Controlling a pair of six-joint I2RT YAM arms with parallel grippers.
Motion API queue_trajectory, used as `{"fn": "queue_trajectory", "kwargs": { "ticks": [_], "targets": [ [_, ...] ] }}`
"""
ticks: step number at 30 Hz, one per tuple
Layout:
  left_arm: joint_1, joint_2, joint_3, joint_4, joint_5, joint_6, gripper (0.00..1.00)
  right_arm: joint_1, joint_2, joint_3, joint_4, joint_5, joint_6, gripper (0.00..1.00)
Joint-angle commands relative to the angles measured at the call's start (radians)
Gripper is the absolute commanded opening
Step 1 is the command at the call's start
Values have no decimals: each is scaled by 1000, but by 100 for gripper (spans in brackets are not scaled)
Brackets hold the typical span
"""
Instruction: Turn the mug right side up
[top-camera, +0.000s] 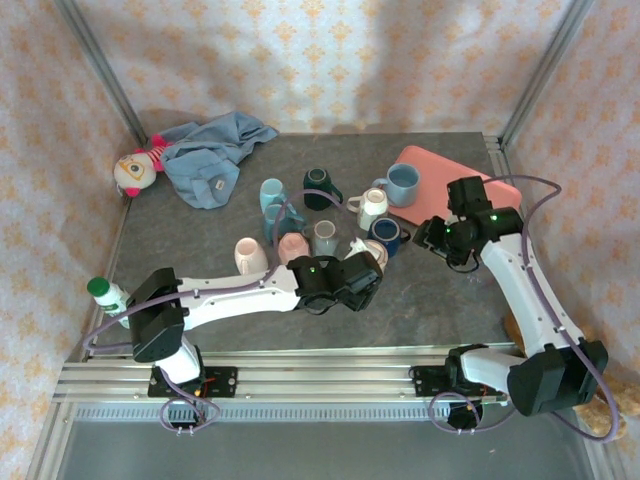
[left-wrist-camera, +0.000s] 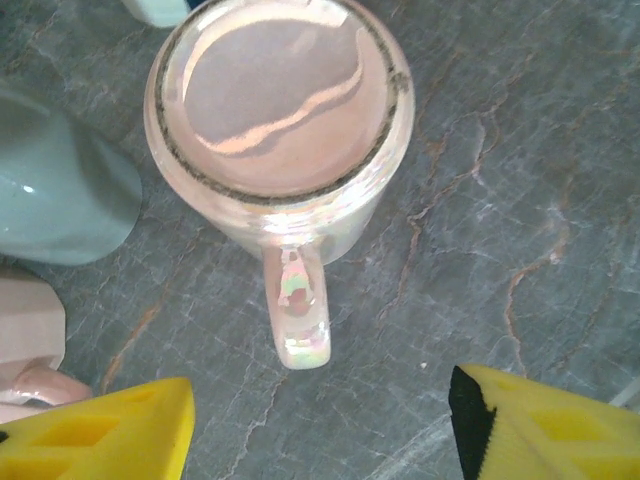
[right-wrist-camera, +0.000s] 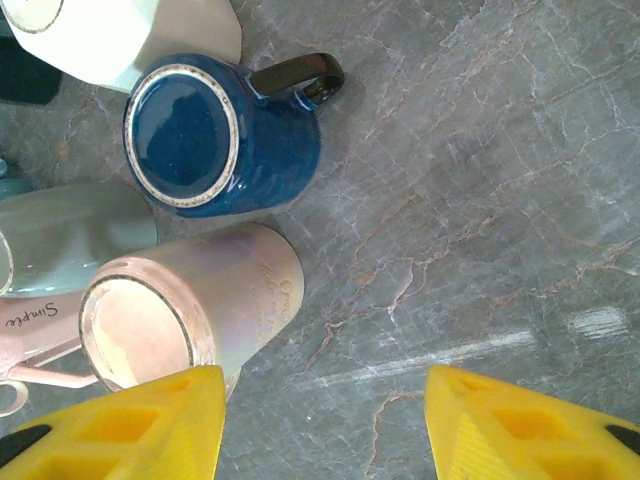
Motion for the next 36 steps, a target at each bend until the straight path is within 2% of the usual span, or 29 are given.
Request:
{"fn": "queue_trajectory", "kwargs": {
  "ticks": [1,11,19,23,36],
  "targets": [
    [-1,26,53,-61,-51,-40,66,1,-31,-12,-20,-29,-1,55],
    [14,128,149,-119,-37,-45,62,-83,-72,-30,-23,-207,-88,55],
    [48,148,136,-86,1,-50,59,-112,-87,-50,-15,-240,-90,55],
    [57,190,172,-115,16,-40,52,-114,-94,-45,-18,-242,-88,55],
    [86,227,177,-127,64,-37,49,-115,-82,-5,-20,-235,-73,54]
  ]
}}
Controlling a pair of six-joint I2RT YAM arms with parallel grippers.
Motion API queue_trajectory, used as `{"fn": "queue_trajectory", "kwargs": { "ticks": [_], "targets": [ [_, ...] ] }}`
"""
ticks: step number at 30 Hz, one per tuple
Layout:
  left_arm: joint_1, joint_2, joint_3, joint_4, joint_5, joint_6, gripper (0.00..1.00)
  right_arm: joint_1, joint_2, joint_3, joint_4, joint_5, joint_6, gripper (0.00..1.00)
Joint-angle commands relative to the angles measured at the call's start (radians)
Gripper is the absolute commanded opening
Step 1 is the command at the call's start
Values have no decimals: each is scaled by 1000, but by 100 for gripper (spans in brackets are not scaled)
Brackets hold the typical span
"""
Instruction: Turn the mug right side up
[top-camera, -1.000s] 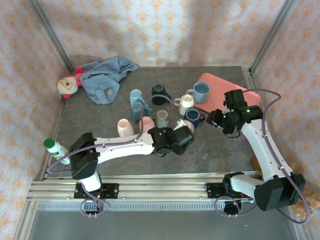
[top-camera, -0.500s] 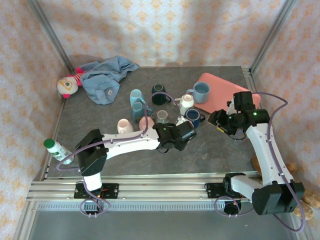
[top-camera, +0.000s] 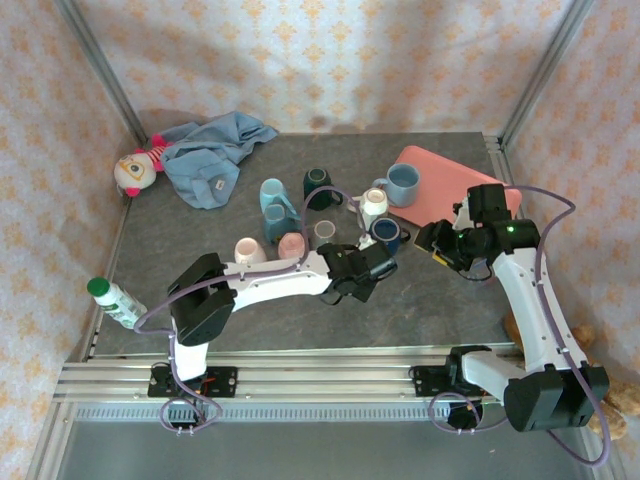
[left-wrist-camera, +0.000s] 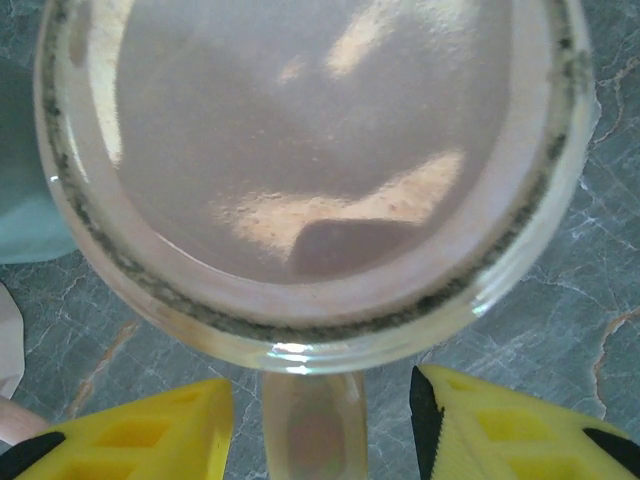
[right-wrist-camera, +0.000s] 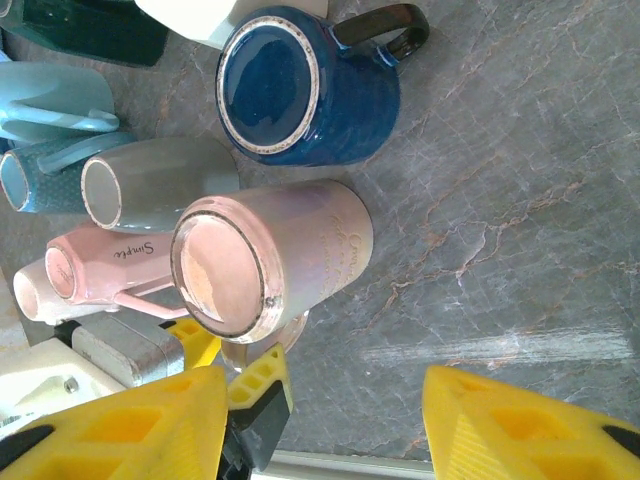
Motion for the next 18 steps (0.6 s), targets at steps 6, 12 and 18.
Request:
{"fn": "queue_trajectory", "kwargs": {
  "ticks": [6,12,18],
  "targets": [
    [19,11,13,-39,14,-3,41,-4,-8,46,-40,57,8,54],
    [22,-1,4,-40,-19,-11,30,-5,-8,49,-30,52,19,54],
    [22,-4,-1,-17,13,13,15,-4,21,62,-17,55,13,53]
  ]
}}
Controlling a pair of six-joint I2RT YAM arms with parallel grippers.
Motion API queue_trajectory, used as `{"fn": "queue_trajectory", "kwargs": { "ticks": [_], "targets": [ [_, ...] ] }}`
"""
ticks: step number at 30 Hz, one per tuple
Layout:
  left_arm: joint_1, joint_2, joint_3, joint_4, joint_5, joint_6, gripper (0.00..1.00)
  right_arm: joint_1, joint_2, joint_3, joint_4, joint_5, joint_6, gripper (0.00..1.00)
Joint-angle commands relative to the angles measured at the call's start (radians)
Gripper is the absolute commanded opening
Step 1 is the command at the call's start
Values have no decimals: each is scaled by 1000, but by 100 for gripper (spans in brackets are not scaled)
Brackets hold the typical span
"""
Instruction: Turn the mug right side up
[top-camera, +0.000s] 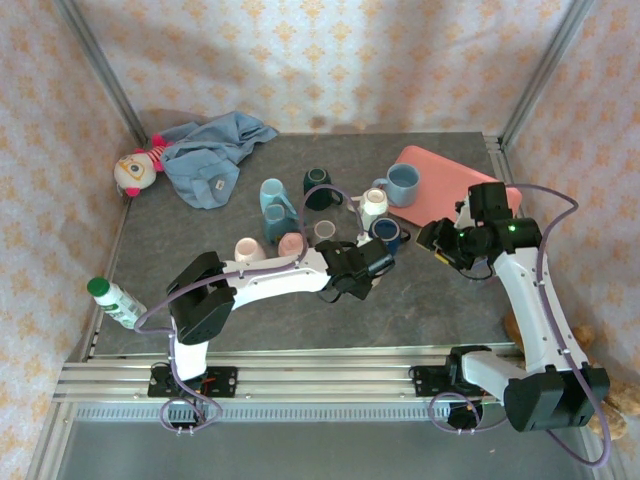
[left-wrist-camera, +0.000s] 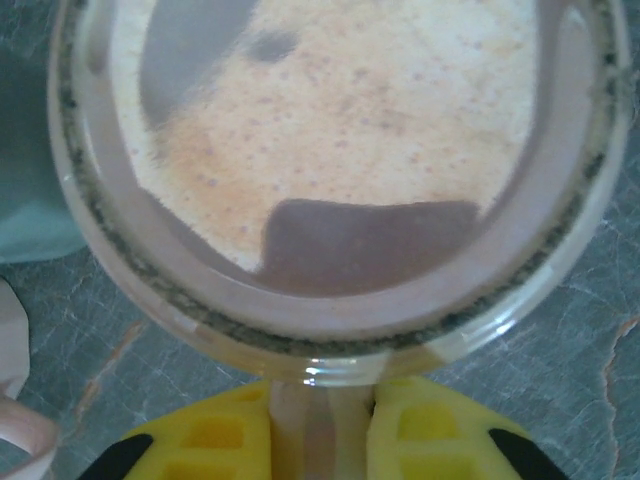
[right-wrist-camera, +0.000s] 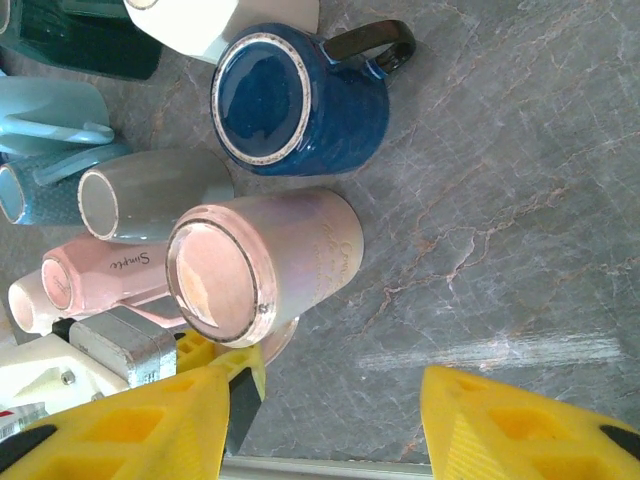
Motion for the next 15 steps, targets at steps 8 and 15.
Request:
{"fn": "queue_trajectory", "kwargs": {
  "ticks": [8,15],
  "targets": [
    [8,-22,-8,-8,-11,12,2,-5,24,43,8,27,6,53],
    [9,-99,-62,33,-23,5,0,-4,51,56,15,23,3,53]
  ]
}}
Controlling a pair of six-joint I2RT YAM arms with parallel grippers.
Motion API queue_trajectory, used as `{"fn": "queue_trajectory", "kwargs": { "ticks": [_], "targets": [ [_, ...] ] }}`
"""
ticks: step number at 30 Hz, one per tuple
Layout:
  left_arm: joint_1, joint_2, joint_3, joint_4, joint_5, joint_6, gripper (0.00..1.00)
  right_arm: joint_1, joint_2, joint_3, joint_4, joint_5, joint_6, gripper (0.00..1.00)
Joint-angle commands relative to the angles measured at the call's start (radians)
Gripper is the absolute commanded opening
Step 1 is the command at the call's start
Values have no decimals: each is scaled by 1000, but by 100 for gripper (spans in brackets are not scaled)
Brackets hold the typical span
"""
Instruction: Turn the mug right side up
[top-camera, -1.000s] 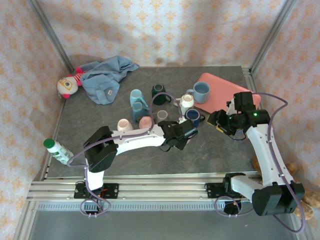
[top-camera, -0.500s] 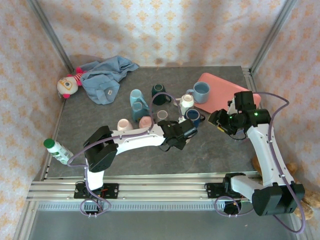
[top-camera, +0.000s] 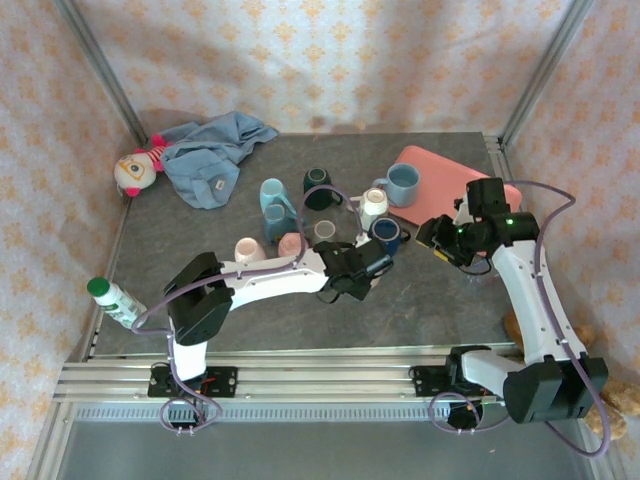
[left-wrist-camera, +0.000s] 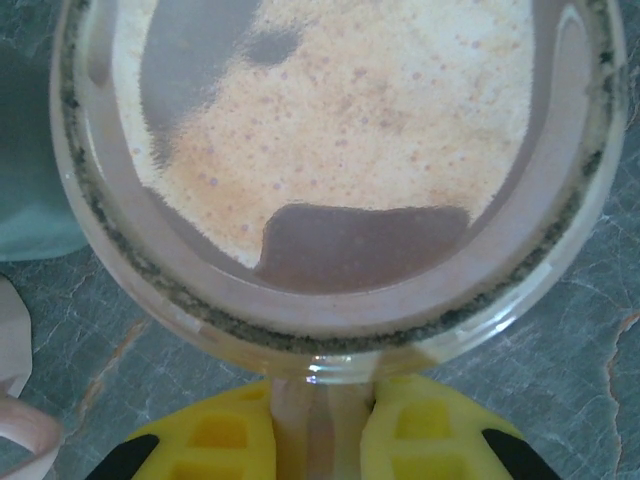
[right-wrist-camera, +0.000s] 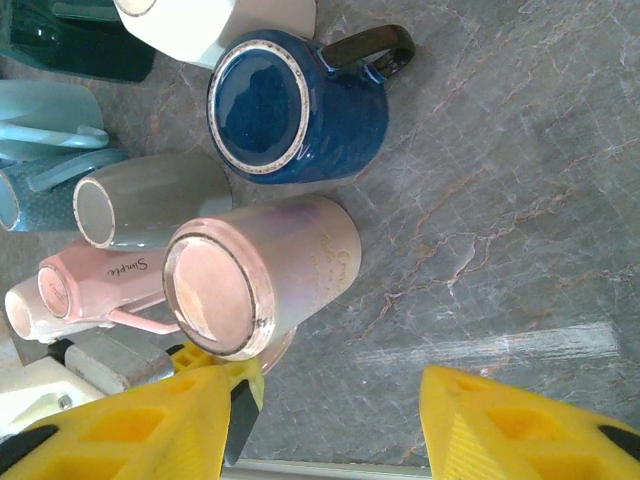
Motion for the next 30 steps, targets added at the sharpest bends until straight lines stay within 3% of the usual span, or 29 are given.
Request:
{"fn": "queue_trajectory", "kwargs": {
  "ticks": [1,23,30],
  "targets": [
    [9,-90,-36,19,-24,0,0,-4,12,35,16,20,4,53],
    [9,-516,-186,202,-46,68,0,-5,49,107,23,-8,-6,52],
    [9,-582,-169,205,-103,117,0,-5,-22,52,125,-144,-62,51]
  ]
}}
